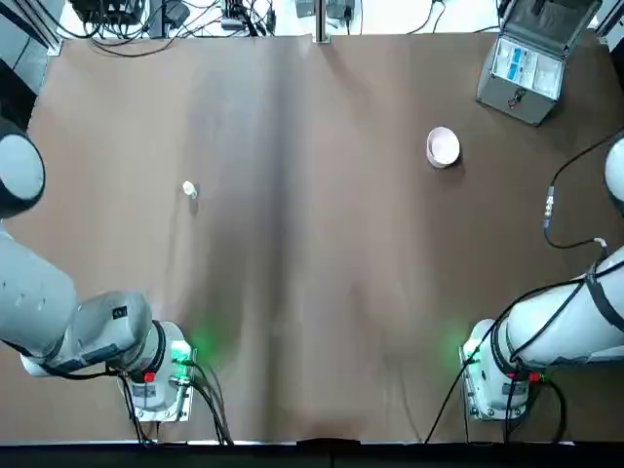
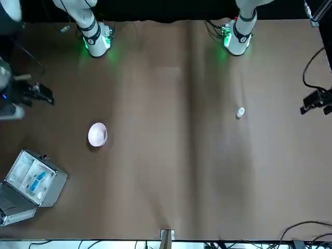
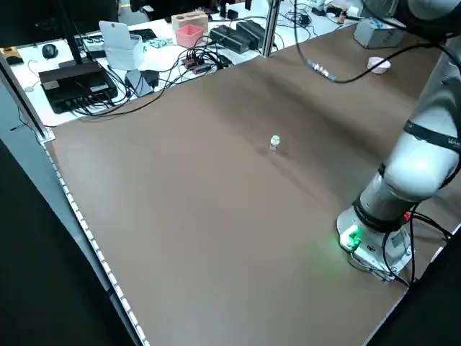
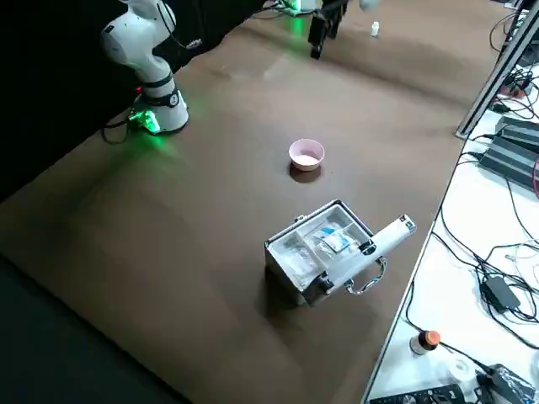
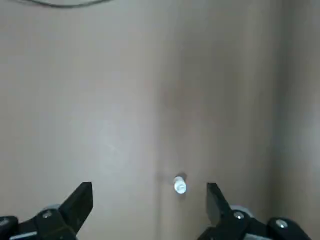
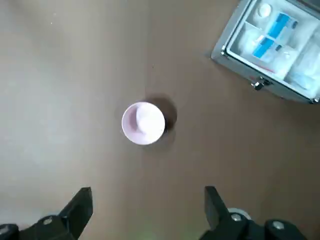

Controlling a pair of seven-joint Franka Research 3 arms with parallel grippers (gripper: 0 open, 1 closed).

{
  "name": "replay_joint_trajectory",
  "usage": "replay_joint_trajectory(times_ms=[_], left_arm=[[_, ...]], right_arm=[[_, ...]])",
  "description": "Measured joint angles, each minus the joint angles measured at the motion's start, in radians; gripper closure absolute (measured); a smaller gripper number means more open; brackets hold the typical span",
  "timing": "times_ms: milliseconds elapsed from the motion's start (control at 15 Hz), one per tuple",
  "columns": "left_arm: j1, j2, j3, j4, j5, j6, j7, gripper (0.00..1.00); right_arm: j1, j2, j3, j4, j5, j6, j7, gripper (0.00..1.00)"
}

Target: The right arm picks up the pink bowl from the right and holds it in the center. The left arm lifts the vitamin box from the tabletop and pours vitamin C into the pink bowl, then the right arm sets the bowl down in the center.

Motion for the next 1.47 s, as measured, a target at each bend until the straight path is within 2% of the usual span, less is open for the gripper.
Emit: replay_joint_trajectory(times_ms=[200,267,467,733,867,933,1067,1200,1333,1467], left_arm=[[0.122,0.074,0.002,-0.001,-0.132,0.015,0.188,0.00],[0.184,0.130,0.002,-0.001,-0.218,0.043,0.333,0.00],[0.267,0.233,0.003,-0.003,-0.351,0.063,0.537,0.00],[0.324,0.393,0.003,-0.002,-0.482,0.098,0.758,0.00],[0.332,0.450,0.003,0.001,-0.527,0.111,0.874,0.00],[0.337,0.473,0.003,0.001,-0.554,0.113,0.935,0.00],[0.352,0.513,0.003,0.003,-0.598,0.115,1.058,0.00],[0.364,0.544,0.003,0.004,-0.642,0.115,1.199,0.00],[0.372,0.564,0.002,0.004,-0.683,0.115,1.361,0.00],[0.373,0.585,0.001,0.004,-0.718,0.114,1.549,0.00]], right_arm=[[0.001,0.088,-0.001,-0.017,0.000,0.109,0.005,0.01],[-0.004,0.136,-0.003,-0.034,0.001,0.139,0.008,0.01],[-0.037,0.201,-0.006,-0.094,0.064,0.203,0.010,0.01],[-0.086,0.283,-0.008,-0.217,0.149,0.367,0.009,0.02],[-0.087,0.324,-0.007,-0.247,0.161,0.391,0.009,0.04],[-0.087,0.342,-0.007,-0.258,0.166,0.392,0.010,0.12],[-0.092,0.373,-0.008,-0.287,0.188,0.393,0.010,0.16],[-0.101,0.394,-0.008,-0.319,0.199,0.393,0.010,0.34],[-0.104,0.411,-0.008,-0.336,0.209,0.393,0.009,0.38],[-0.103,0.422,-0.007,-0.344,0.215,0.393,0.009,0.53]])
